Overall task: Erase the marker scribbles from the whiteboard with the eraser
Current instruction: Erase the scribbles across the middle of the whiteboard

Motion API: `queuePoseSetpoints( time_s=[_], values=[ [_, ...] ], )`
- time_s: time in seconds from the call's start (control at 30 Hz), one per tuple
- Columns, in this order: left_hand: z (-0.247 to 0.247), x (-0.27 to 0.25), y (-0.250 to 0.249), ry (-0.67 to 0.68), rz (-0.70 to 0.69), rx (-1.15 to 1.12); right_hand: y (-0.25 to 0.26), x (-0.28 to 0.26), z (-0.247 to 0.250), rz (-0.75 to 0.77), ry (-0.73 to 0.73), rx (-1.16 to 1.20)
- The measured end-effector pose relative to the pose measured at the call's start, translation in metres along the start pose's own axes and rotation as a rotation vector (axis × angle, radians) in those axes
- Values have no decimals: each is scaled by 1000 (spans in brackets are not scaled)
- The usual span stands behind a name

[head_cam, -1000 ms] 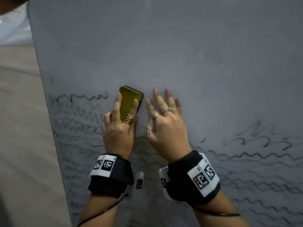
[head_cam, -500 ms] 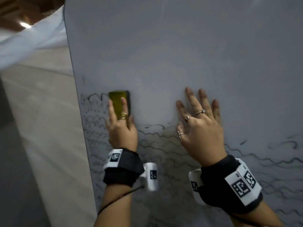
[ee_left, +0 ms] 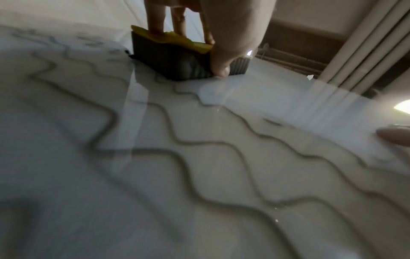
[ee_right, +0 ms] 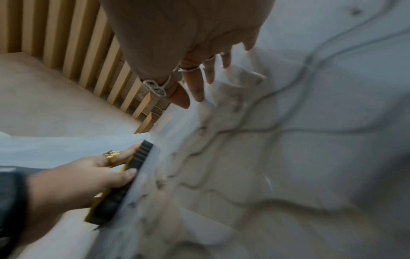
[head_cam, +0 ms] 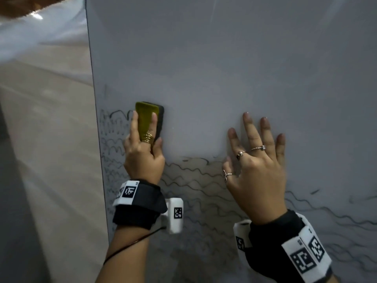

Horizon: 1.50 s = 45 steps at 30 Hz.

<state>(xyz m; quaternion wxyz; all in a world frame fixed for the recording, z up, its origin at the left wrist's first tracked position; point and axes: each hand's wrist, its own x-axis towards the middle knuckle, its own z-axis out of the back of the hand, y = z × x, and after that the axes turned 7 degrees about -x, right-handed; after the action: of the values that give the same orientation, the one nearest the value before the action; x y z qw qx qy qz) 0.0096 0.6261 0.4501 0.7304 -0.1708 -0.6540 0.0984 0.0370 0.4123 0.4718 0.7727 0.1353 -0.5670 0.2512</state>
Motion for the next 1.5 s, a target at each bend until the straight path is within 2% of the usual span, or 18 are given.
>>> queuePoseSetpoints(
  time_s=[0.1,0.23,0.33,0.4,0.47,0.5,0.6,0.67,0.77,0.9,0.93,1.07,1.1,1.23,1.27,1.33,1.43,1.5],
  values=[
    [-1,-1,-6,-3,3,-14,24,5,2,-37,-30,78],
    [7,1,9,50,-155,25,69,26,-17,106,95,126],
    [15,16,32,2,5,30,90,31,-33,126,176,31],
    [17,25,47,-36,132,16,93,29,-39,115,169,1],
    [16,28,44,-56,181,-6,90,28,-42,121,143,-8],
    [15,27,34,-57,140,-36,88,28,-42,123,132,-12],
    [7,13,-2,23,-158,-47,87,30,-44,113,123,-3],
    [4,14,-3,99,-250,-27,85,29,-44,115,115,-5],
    [14,27,17,85,-261,-18,82,29,-43,118,106,5],
    [23,32,23,-50,-38,-145,79,28,-42,137,118,15],
    [22,31,20,-45,-45,-147,79,28,-42,138,113,13],
    [14,21,38,44,-246,21,81,27,-45,126,81,10],
    [15,23,47,45,-217,25,82,27,-46,123,76,15],
    [24,36,83,-36,184,-34,89,29,-47,83,67,33],
    [23,35,87,-28,208,-10,93,30,-47,53,57,46],
    [23,31,80,-16,148,-19,106,35,-49,6,31,81],
    [30,24,76,13,38,-61,126,40,-57,99,64,96],
    [35,30,91,16,122,-46,135,43,-64,144,105,72]
  ],
)
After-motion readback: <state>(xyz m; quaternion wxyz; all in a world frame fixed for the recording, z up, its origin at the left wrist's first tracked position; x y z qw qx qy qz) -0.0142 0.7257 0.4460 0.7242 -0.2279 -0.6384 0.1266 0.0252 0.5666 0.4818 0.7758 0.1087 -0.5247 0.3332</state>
